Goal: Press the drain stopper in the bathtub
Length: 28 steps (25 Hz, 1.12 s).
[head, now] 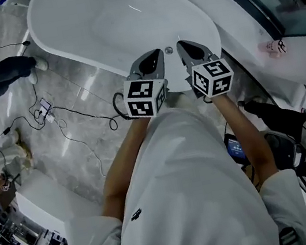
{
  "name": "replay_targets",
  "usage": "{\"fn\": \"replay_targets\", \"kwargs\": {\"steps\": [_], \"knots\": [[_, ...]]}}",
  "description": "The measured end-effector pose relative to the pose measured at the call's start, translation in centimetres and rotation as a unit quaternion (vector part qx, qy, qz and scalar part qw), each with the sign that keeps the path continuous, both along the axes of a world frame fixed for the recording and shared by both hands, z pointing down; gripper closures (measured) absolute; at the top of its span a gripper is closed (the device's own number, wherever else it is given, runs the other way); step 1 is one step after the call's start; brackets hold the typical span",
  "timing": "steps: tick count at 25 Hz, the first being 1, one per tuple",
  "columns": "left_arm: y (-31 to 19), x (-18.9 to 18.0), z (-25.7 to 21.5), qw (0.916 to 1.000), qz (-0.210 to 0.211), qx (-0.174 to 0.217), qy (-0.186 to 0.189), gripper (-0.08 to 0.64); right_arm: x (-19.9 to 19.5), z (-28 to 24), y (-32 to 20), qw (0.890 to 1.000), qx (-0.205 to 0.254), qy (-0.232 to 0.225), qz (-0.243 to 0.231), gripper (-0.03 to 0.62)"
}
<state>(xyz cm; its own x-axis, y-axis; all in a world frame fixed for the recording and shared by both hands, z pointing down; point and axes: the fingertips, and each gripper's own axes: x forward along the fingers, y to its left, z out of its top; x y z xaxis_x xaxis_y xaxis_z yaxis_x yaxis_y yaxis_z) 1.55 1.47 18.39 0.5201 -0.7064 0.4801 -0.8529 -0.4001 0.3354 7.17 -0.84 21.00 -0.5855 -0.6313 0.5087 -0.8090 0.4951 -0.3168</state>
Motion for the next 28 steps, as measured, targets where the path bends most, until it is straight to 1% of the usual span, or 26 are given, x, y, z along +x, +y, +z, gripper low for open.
{"fn": "replay_targets", "kwargs": {"steps": [5, 9, 13, 16, 18, 21, 23, 26, 28], "knots": [[0.6, -0.3, -3.9, 0.9994, 0.022, 0.025, -0.004, 0.555, -0.3, -4.2, 1.5, 1.000, 0.008, -0.005, 0.015, 0.595], [0.7, -0.7, -7.1, 0.9982, 0.038, 0.045, -0.011, 0.555, -2.1, -7.7, 3.3, 0.999, 0.025, -0.005, 0.020, 0.595], [1.0, -2.3, -10.2, 0.9968, 0.020, 0.074, -0.021, 0.555, -4.1, -10.7, 4.6, 0.996, 0.076, 0.024, 0.035, 0.598], [2.2, -2.4, -11.5, 0.9966, 0.019, 0.079, -0.015, 0.555, -4.7, -13.3, 5.0, 0.991, 0.126, 0.034, 0.043, 0.598], [2.9, -2.3, -12.1, 0.9966, 0.018, 0.080, -0.008, 0.555, -4.7, -15.0, 4.9, 0.988, 0.144, 0.036, 0.050, 0.598], [3.4, -2.6, -12.6, 0.9959, 0.009, 0.089, -0.015, 0.555, -4.7, -16.1, 4.8, 0.986, 0.150, 0.026, 0.063, 0.598], [3.2, -2.5, -12.4, 0.9961, 0.005, 0.086, -0.016, 0.555, -4.6, -15.8, 5.0, 0.987, 0.149, 0.021, 0.059, 0.598], [2.6, -2.4, -11.9, 0.9966, 0.003, 0.082, -0.014, 0.555, -3.9, -14.8, 4.6, 0.990, 0.136, 0.000, 0.048, 0.597], [2.2, -2.2, -11.9, 0.9959, 0.000, 0.088, -0.018, 0.555, -2.7, -14.3, 4.0, 0.990, 0.126, -0.015, 0.059, 0.597]]}}
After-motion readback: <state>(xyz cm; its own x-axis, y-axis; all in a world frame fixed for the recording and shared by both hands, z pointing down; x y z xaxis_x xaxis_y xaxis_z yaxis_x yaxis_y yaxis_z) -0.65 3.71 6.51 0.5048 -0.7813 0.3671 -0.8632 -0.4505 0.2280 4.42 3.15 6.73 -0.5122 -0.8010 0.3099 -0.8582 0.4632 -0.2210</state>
